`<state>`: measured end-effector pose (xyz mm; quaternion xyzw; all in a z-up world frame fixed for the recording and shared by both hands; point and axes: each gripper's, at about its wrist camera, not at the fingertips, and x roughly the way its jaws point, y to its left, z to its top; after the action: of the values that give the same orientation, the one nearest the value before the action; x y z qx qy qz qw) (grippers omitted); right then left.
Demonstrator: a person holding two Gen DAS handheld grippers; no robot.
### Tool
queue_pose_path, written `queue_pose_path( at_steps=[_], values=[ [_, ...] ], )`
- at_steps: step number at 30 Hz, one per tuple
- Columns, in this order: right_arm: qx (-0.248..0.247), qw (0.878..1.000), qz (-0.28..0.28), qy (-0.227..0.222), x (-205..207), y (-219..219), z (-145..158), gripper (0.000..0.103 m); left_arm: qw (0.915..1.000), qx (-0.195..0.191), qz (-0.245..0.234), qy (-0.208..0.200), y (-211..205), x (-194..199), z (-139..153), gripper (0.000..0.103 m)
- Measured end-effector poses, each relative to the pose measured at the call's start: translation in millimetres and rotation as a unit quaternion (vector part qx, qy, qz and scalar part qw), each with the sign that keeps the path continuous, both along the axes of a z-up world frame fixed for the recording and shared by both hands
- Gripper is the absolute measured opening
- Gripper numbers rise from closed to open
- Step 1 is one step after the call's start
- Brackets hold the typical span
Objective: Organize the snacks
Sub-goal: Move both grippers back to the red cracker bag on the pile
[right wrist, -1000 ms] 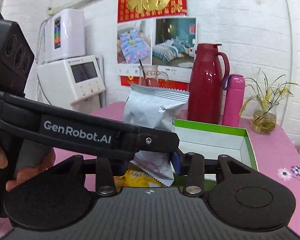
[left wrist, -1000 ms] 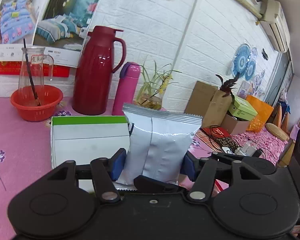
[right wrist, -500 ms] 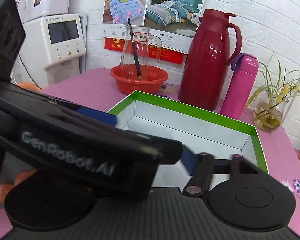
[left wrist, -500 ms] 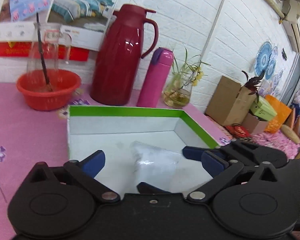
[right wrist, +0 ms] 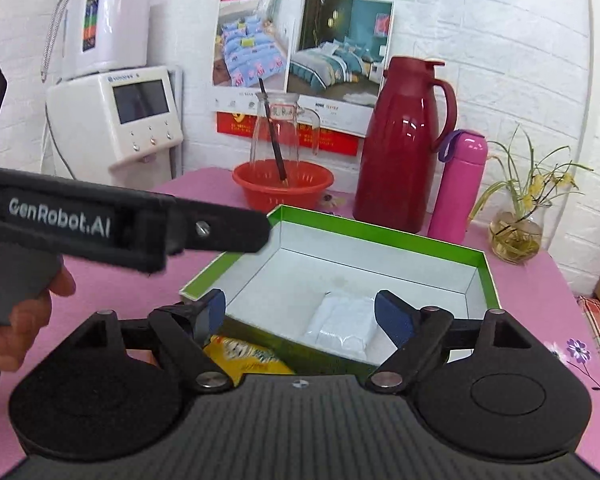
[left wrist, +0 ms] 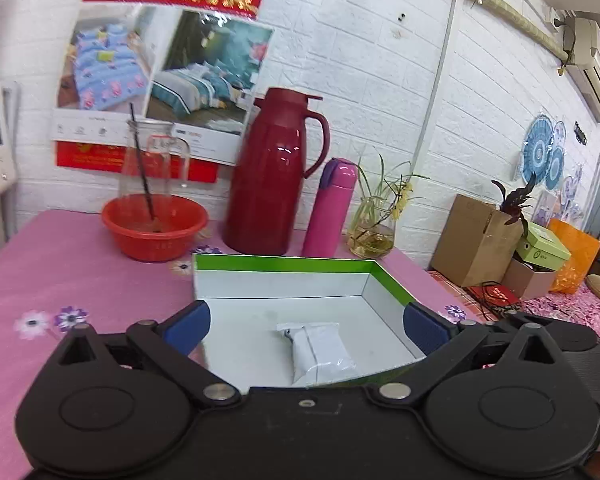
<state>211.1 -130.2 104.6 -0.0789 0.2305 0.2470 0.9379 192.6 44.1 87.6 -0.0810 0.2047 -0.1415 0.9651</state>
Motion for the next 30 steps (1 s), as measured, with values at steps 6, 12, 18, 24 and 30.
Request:
queue_pose_path(
  at_steps=[6, 12, 18, 24, 30],
  values=[
    [0.02, 0.999, 0.009, -0.024, -66.0, -18.7, 0.0, 0.103, 0.999, 0.017, 0.027, 0.032, 16.5, -48.5, -11.7, 0.103],
    [0.044, 0.999, 0.022, -0.015, -115.7, -27.9, -16.4, 0.103, 0.998, 0.038, 0.024, 0.043, 15.9, -95.1, -40.6, 0.103],
    [0.017, 0.999, 0.04, 0.001, -144.0, -19.3, -39.4, 0.103, 0.9957, 0.028, -0.001, 0.088, 11.9, -112.7, -73.0, 0.103],
    [0.002, 0.998, 0.056, 0.019, -135.9, -1.4, -49.8, 0.103, 0.9932, -0.016, -0.01, 0.115, 21.3, -99.0, -80.2, 0.103],
    [0.001, 0.997, 0.06, 0.046, -113.0, 15.3, -57.5, 0.103, 0.9849, -0.054, -0.024, 0.163, 30.5, -64.1, -86.1, 0.1]
  ],
)
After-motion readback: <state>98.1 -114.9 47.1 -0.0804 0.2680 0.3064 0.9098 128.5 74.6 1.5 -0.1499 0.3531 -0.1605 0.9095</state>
